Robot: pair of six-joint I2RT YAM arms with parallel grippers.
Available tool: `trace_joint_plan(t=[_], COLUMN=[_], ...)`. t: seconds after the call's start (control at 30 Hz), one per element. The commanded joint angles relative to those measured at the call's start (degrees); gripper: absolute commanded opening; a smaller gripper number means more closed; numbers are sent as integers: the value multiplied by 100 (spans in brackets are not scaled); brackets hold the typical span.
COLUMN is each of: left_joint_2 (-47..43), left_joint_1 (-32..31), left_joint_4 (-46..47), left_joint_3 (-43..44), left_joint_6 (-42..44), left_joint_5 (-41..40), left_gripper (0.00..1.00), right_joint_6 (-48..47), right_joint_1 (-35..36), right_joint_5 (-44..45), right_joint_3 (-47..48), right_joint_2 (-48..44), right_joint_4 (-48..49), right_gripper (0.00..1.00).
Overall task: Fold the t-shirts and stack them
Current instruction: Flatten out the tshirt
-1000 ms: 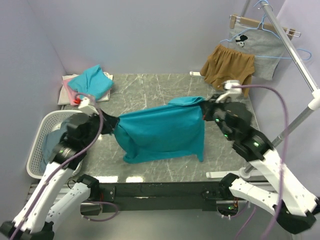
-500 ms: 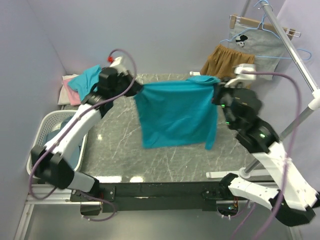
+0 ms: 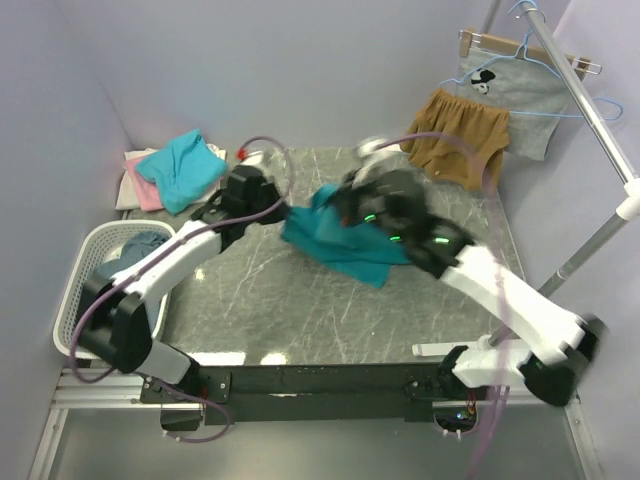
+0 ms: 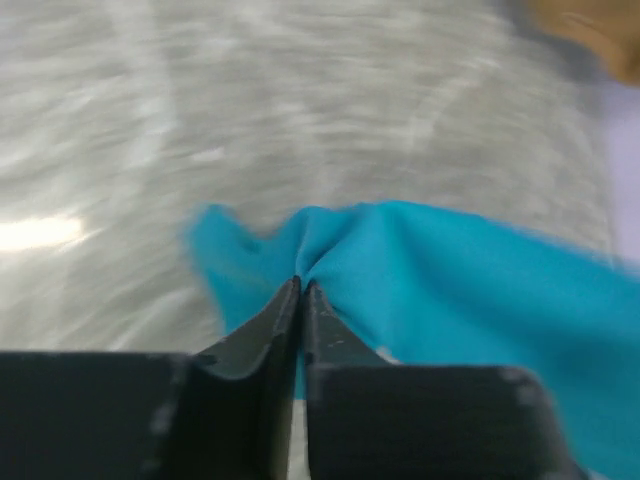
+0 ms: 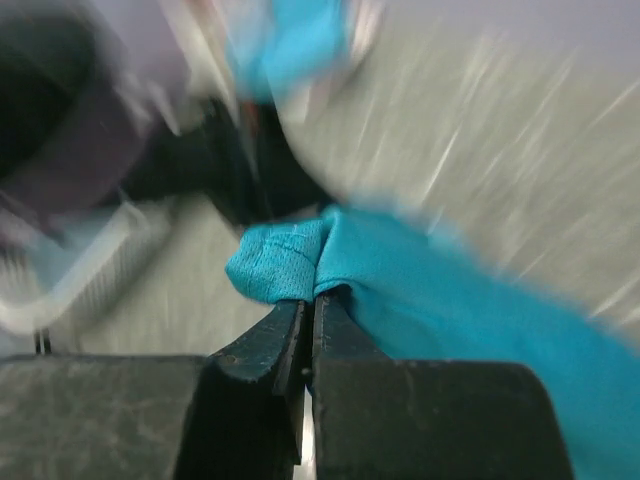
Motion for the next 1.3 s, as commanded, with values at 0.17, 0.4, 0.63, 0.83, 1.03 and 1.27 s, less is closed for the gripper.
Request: trace_joint_plan(t=[0.17, 0.4, 0.63, 0.83, 1.03, 1.27], left_joint_2=[-2248, -2742, -2469, -2697, -2680, -2172], left_joint_1=[789, 868, 860, 868, 886, 886], left_joint_4=[-262, -429, -447, -359, -394, 194], left_joint_3=[-1785, -1812, -2049, -2182, -2146, -2322], left_joint_6=[-479, -365, -426, -453, -286, -347], left_joint_5=[-2066, -2191, -2068, -2059, -2155, -1848], left_gripper=[89, 89, 88, 88, 89, 91], right_joint_6=[1374, 1754, 1849, 1718, 1252, 1813], right_joint_1=[2474, 3276, 3188, 1196, 147, -11], right_joint_5=[-378, 397, 1915, 2867, 2726, 2176], right_joint_3=[-1805, -1798, -1612, -2042, -2210, -2868], right_joint_2=[1376, 1254, 1069, 290, -811, -960], right_joint_4=[100, -14, -1268, -1072, -979, -1413], right_gripper=[0, 0, 0, 0, 0, 0])
